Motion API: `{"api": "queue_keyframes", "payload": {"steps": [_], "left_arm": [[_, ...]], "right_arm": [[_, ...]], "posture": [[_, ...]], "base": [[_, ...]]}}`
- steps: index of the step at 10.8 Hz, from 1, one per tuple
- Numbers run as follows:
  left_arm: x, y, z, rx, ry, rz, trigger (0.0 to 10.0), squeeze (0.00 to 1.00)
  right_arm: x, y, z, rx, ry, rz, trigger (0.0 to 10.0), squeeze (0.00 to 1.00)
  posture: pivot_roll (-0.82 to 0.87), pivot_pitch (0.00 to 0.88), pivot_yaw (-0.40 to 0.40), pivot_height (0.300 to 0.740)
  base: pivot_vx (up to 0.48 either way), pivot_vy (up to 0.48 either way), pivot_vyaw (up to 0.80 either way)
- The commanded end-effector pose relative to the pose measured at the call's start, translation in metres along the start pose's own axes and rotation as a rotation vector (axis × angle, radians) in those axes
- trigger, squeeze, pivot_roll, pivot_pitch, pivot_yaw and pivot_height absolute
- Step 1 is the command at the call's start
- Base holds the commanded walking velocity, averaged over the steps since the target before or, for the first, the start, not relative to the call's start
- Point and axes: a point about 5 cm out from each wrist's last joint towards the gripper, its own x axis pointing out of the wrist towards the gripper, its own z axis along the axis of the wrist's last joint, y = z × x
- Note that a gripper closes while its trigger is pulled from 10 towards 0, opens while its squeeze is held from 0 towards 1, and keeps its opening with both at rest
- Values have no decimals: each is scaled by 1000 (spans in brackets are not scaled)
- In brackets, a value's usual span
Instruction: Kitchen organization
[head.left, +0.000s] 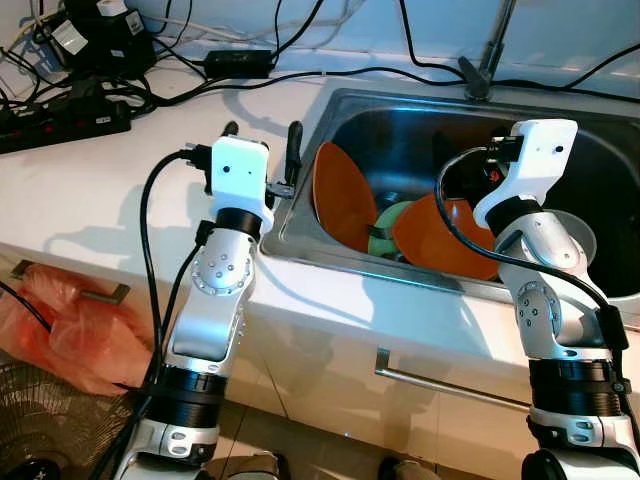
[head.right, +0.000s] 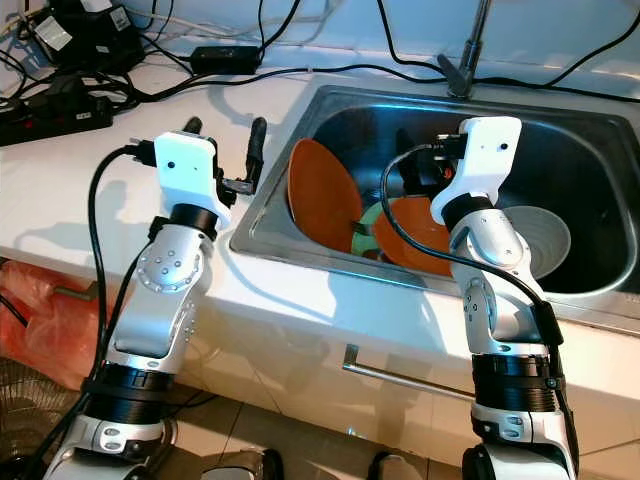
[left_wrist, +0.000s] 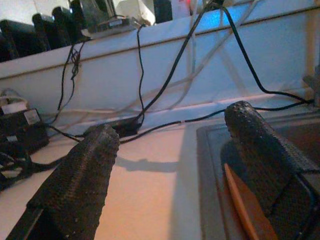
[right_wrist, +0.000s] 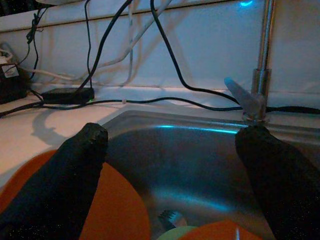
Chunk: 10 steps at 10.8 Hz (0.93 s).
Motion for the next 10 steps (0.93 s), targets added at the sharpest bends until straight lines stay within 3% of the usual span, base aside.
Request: {"api": "queue_keyframes", "payload": {"steps": [1,3,5,6,10], "left_arm": [[2,2,4,-5,-3,4,10000,0],[0,-1,4,65,-14,-15,10000,0],[0,-4,4,49,-7,-28,10000,0],[0,-6,5,33,-13,-34,10000,0],[-2,-6,2,41,9,-27,10000,0]], "right_arm": [[0,1,1,-7,-2,-4,10000,1000],[1,-1,1,-12,1,-13,10000,961],[1,-2,2,-17,-3,-15,10000,369],[1,0,1,-24,2,1,10000,0],[2,1,2,-21,3,15,10000,0]], "posture": [[9,64,56,740],[8,66,57,740],[6,65,57,740],[6,67,53,740],[4,72,50,740]], "base": [[0,0,-788],[0,0,-781],[0,0,-581],[0,0,0],[0,0,0]]}}
